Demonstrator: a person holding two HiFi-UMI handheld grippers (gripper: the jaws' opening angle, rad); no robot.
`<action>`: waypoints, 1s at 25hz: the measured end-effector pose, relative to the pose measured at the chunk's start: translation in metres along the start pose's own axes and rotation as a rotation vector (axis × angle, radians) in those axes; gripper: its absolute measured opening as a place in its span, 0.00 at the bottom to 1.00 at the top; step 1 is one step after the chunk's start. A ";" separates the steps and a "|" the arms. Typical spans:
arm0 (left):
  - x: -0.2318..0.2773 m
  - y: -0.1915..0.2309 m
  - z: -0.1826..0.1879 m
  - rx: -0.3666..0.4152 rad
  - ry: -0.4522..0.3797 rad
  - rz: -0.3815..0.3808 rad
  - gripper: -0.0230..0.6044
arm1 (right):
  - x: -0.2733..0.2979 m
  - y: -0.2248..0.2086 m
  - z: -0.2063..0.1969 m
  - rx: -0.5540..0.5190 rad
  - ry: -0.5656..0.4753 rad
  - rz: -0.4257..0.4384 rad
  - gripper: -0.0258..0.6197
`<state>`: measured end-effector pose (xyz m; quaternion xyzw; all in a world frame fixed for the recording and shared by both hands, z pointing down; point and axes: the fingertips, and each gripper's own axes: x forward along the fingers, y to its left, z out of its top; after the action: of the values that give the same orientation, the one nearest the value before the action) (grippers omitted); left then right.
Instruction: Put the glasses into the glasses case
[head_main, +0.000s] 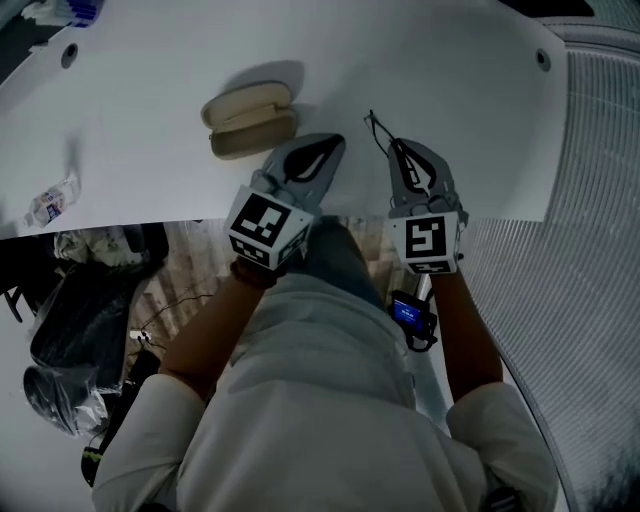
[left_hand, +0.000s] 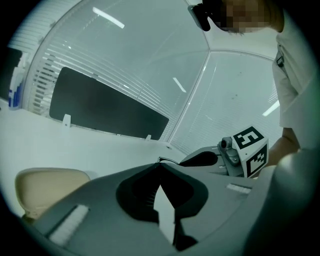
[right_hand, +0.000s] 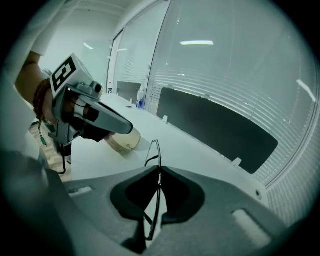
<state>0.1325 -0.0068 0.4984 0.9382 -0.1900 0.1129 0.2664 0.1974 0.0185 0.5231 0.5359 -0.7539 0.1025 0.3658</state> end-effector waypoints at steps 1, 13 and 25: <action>-0.002 -0.002 0.005 0.005 -0.007 0.003 0.04 | -0.005 -0.001 0.005 -0.004 -0.011 -0.002 0.07; -0.020 -0.014 0.032 0.039 -0.042 0.028 0.04 | -0.035 -0.004 0.037 -0.030 -0.071 0.006 0.07; -0.072 0.030 0.034 0.003 -0.088 0.177 0.04 | -0.002 0.046 0.091 -0.143 -0.143 0.155 0.07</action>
<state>0.0586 -0.0271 0.4607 0.9223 -0.2832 0.0951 0.2452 0.1170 -0.0115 0.4676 0.4547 -0.8225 0.0379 0.3395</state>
